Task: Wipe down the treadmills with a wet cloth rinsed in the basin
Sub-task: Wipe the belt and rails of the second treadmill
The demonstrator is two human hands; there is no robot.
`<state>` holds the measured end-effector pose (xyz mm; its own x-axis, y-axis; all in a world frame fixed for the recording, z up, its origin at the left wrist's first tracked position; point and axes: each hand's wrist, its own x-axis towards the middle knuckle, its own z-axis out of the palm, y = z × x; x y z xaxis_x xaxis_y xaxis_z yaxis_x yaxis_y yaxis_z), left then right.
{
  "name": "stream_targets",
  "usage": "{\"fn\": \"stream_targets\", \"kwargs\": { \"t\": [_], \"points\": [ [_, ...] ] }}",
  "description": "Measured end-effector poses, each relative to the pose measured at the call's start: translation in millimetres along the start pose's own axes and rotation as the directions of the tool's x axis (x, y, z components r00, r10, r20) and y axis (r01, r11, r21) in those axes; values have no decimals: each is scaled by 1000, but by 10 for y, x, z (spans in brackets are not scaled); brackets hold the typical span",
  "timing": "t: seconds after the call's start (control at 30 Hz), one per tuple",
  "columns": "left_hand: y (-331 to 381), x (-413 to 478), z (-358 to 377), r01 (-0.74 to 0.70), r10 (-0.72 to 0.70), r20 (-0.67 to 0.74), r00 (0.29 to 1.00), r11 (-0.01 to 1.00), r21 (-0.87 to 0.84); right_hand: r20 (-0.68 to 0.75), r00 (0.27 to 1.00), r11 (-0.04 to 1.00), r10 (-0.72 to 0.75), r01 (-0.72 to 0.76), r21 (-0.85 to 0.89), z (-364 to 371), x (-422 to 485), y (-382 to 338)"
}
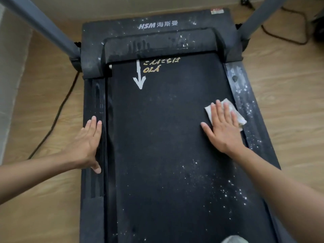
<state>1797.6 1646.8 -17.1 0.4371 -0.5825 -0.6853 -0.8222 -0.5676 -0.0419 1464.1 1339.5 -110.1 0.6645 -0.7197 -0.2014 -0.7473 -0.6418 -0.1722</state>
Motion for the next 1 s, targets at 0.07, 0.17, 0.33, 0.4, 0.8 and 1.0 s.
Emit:
{"fn": "stream_targets", "kwargs": {
  "t": [0.07, 0.17, 0.33, 0.4, 0.8, 1.0],
  "points": [
    [-68, -5, 71, -29, 27, -26, 999, 998, -60, 29, 992, 991, 122, -123, 42, -7, -140, 92],
    [-170, 4, 133, -61, 50, -61, 997, 980, -188, 17, 974, 972, 228, -228, 54, 96, -305, -241],
    [-219, 12, 178, -66, 31, -124, 992, 956, -287, 37, 999, 999, 37, -37, -1, 260, -371, -1239],
    [-205, 24, 189, -69, 31, -140, 990, 959, -274, 51, 981, 982, -188, 189, -12, 344, -251, -1855],
    [43, -59, 83, -16, 16, 59, 998, 1000, 12, 108, 767, 760, -632, 641, -102, 432, -439, -1587],
    [100, 7, 100, 10, -6, 97, 995, 999, -47, 40, 981, 980, -191, 193, -56, 124, -366, -82]
  ]
}}
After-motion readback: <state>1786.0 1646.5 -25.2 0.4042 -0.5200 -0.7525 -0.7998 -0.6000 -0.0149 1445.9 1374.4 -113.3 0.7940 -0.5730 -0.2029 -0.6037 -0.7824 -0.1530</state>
